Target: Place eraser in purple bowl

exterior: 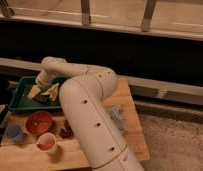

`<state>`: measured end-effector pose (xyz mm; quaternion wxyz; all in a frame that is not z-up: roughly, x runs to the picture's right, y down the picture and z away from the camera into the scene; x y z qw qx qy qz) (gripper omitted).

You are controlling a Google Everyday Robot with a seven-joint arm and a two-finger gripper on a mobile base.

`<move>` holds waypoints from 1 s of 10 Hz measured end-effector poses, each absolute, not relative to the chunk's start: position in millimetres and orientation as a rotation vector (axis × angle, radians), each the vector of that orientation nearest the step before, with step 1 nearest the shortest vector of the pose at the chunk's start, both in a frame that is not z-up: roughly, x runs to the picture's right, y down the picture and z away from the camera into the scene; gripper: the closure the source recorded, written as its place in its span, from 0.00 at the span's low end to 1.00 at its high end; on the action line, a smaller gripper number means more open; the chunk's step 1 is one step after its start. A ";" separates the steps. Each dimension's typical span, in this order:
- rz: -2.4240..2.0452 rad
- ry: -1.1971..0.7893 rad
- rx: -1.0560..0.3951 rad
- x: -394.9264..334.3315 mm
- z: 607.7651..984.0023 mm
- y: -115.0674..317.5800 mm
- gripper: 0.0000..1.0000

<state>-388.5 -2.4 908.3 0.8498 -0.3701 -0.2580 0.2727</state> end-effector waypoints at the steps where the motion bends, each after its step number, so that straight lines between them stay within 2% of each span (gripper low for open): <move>1: 0.565 -0.544 -0.781 -392.0 912.4 1.4 0.20; 10: 0.540 -0.540 -0.766 -396.7 920.8 11.4 0.20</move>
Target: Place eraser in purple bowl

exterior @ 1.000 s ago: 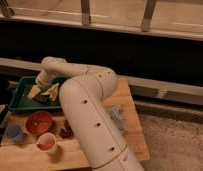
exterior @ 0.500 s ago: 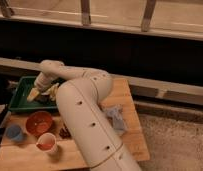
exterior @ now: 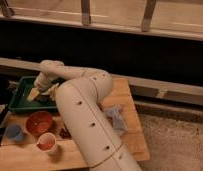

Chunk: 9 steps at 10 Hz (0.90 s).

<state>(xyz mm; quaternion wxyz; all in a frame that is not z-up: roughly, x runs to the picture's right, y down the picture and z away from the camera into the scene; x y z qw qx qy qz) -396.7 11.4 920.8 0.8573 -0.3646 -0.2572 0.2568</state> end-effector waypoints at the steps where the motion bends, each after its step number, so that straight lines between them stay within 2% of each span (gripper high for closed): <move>1: 0.545 -0.541 -0.765 -396.4 924.7 12.8 0.20; 9: 0.542 -0.560 -0.780 -404.0 949.4 25.0 0.20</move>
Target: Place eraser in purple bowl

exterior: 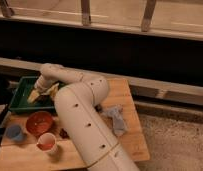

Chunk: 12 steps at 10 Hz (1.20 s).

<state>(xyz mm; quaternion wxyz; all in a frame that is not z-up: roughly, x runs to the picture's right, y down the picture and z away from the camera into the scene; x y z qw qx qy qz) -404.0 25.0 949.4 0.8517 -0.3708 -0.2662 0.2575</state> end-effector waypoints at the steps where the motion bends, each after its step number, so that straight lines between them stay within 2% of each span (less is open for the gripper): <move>1: 0.552 -0.559 -0.779 -401.0 951.0 24.5 0.20; 2: 0.558 -0.556 -0.783 -398.8 953.7 27.8 0.21; 5: 0.564 -0.564 -0.792 -400.6 954.2 32.1 0.41; 6: 0.561 -0.575 -0.793 -399.3 955.6 32.4 0.64; 7: 0.556 -0.578 -0.796 -400.3 955.0 33.0 0.77; 9: 0.550 -0.581 -0.798 -401.5 953.7 33.0 0.96; 10: 0.545 -0.589 -0.792 -404.8 950.0 30.7 1.00; 12: 0.529 -0.602 -0.759 -407.9 935.5 12.0 1.00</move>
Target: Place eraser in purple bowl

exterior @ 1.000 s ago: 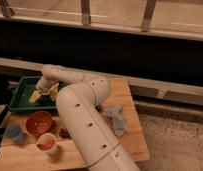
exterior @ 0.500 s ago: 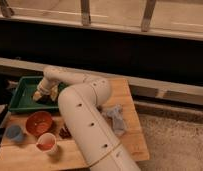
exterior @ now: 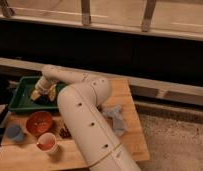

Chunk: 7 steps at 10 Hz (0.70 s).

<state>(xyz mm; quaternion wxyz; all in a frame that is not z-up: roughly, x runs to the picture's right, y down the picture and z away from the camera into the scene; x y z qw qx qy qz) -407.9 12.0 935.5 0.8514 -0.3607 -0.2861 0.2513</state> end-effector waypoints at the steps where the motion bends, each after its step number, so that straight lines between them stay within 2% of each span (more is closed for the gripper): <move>1: 0.519 -0.607 -0.744 -410.1 927.1 2.1 1.00; 4: 0.478 -0.629 -0.686 -418.3 897.8 -26.0 1.00; 7: 0.477 -0.633 -0.635 -411.7 888.0 -37.2 1.00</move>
